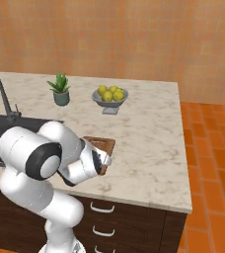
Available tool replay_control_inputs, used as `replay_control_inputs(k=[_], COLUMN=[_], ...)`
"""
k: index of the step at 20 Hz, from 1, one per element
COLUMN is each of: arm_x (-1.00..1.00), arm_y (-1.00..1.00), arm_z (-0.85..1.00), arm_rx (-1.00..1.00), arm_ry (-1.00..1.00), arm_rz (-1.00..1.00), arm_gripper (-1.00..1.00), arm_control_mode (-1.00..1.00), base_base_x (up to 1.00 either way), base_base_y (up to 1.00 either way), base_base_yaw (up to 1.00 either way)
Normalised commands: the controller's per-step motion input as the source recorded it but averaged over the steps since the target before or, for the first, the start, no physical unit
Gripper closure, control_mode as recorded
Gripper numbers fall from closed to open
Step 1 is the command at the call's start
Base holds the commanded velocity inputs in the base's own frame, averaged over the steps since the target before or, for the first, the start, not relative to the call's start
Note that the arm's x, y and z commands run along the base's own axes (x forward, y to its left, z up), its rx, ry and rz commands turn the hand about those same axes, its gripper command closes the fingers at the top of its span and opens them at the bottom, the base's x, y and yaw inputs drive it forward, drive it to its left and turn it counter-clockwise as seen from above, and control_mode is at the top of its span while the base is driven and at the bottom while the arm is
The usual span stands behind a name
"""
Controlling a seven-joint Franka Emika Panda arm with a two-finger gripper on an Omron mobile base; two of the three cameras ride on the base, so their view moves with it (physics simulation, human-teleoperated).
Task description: Pick up the sponge from the counter and clean the cutting board by briefly scrubbing or pressing down on the cutting board. Once finished, release the sponge.
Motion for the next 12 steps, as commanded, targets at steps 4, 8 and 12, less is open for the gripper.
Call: replay_control_inputs(k=[4,8,12], arm_x=[-0.31,0.27,0.07], arm_y=[0.00,-0.12,-0.34], arm_z=[0.00,0.14,0.04], arm_rx=[0.00,0.00,0.00], arm_ry=[0.08,0.00,0.00], arm_rz=[0.00,0.00,0.00], arm_gripper=[1.00,1.00,1.00], arm_control_mode=[-1.00,-1.00,-1.00], base_base_x=[0.00,0.00,0.00], base_base_y=[0.00,0.00,0.00], base_base_yaw=[0.00,0.00,0.00])
